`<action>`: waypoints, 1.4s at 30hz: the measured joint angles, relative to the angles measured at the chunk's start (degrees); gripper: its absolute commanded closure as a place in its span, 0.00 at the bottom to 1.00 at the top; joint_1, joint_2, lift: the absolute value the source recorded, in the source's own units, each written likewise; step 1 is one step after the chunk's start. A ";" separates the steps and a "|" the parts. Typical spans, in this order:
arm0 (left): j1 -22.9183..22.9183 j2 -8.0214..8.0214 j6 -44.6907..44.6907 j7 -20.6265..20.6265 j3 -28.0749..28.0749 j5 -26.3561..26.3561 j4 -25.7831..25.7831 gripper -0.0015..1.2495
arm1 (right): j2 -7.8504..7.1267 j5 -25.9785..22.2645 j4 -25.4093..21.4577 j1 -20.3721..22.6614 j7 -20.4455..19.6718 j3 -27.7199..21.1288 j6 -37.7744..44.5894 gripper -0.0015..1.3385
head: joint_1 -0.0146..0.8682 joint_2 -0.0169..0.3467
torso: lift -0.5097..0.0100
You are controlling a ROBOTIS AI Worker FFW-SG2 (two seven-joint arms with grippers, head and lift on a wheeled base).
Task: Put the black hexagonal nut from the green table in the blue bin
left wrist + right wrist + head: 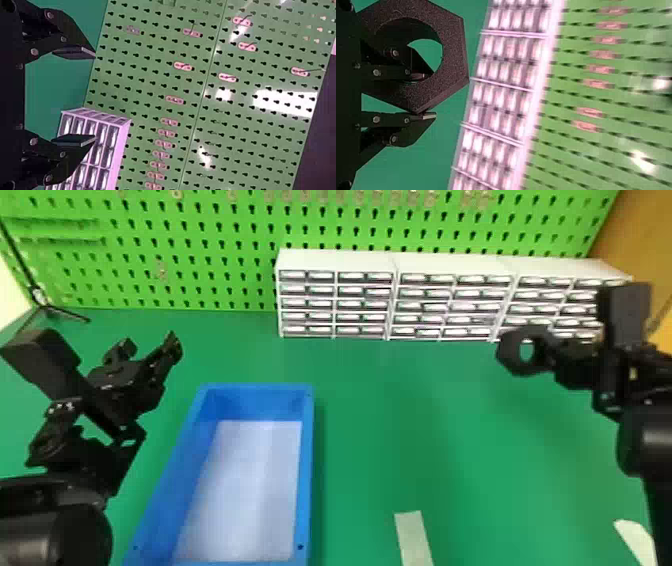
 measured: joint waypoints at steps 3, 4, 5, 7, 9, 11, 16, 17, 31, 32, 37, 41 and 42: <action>-0.05 0.00 0.00 0.00 -0.11 -0.04 0.17 0.40 | 0.44 -3.61 -1.65 1.11 -3.35 -0.26 -5.57 0.80 | 0.80 0.07 | 0.79; -0.08 0.00 0.00 0.00 -0.14 -0.04 0.22 0.40 | 0.55 -4.87 -2.01 1.45 -4.26 -0.13 -7.22 0.80 | 0.80 0.07 | 0.79; -0.10 0.00 0.00 0.00 -0.18 -0.05 0.27 0.40 | 0.62 -6.19 -2.30 1.76 -5.05 0.10 -8.83 0.80 | 0.80 0.07 | 0.79; -0.14 0.00 0.00 0.00 -0.26 -0.05 0.34 0.40 | 0.65 -9.30 -2.73 2.36 -6.56 1.10 -12.27 0.80 | 0.80 0.07 | 0.79; -0.14 0.00 0.00 0.00 -0.30 -0.05 0.39 0.40 | 0.41 -12.50 -2.91 2.85 -8.34 2.70 -15.50 0.80 | 0.80 0.07 | 0.79; -0.14 0.00 0.00 0.00 -0.33 -0.05 0.44 0.40 | 0.00 -15.29 -2.97 3.28 -10.20 4.51 -18.29 0.80 | 0.80 0.07 | 0.79; -0.14 0.00 0.00 0.00 -0.41 -0.05 0.55 0.40 | -1.64 -22.30 -2.76 4.12 -13.87 10.78 -25.32 0.80 | 0.80 0.07 | 0.79; -0.14 0.00 0.00 0.00 -0.41 -0.05 0.58 0.40 | -1.93 -23.36 -2.65 4.12 -14.13 11.86 -26.15 0.80 | 0.80 0.07 | 0.79; 0.04 0.00 -0.04 0.00 -0.16 -0.26 0.66 0.40 | -5.70 -34.29 -0.42 -0.14 -14.83 29.24 -30.33 0.80 | 0.80 0.07 | 0.79; 0.04 0.00 -0.04 0.00 -0.09 -0.29 0.66 0.40 | -5.98 -34.74 -0.28 -0.52 -14.83 30.46 -30.34 0.80 | 0.80 0.07 | 0.79; 0.04 0.00 -0.07 0.00 0.16 -0.53 0.66 0.40 | -7.52 -37.38 0.51 -2.86 -14.83 37.42 -30.34 0.80 | 0.80 0.07 | 0.79; -0.02 0.00 -0.07 0.00 0.23 -0.67 0.71 0.40 | -8.29 -39.26 1.25 -4.58 -14.83 42.22 -30.34 0.80 | 0.80 0.07 | 0.79; -0.06 0.00 -0.07 0.00 0.27 -0.70 0.73 0.40 | -8.41 -39.71 1.49 -5.00 -14.83 43.52 -30.34 0.80 | 0.80 0.07 | 0.79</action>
